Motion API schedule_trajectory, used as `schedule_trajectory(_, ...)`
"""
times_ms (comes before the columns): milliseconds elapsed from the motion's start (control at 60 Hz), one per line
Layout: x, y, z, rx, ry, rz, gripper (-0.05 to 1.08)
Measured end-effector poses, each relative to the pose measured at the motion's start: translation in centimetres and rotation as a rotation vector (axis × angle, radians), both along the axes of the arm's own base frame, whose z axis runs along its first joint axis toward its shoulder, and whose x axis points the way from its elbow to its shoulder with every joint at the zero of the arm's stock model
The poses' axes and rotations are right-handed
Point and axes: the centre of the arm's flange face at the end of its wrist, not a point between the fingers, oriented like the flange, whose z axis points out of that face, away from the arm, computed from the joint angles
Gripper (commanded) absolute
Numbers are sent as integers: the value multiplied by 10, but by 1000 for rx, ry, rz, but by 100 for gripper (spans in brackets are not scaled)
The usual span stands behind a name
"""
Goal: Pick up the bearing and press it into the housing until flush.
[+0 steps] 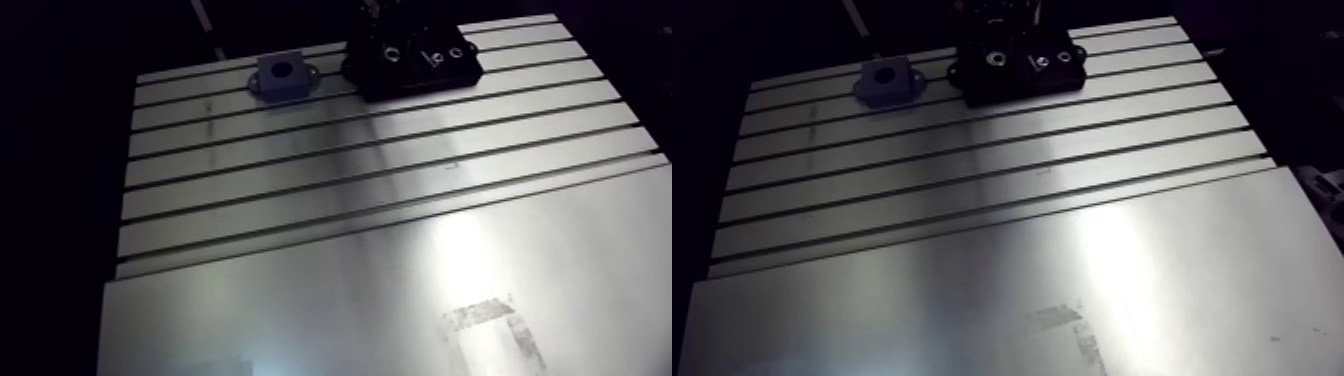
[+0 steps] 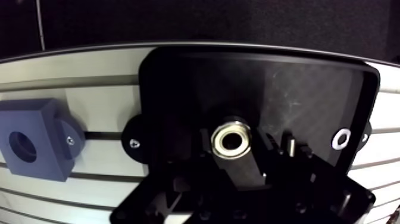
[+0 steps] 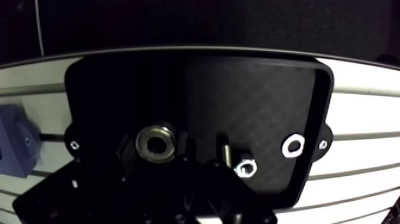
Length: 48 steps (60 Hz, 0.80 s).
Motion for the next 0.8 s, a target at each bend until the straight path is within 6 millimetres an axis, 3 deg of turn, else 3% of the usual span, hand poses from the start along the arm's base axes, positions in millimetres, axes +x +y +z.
schedule_trajectory(333, -2, -10, 14, 1, 19, 15, 59)
schedule_trajectory(667, 9, -34, 71, 5, 48, 42, 69)
schedule_trajectory(800, 14, -57, 92, 6, 60, 70, 72)
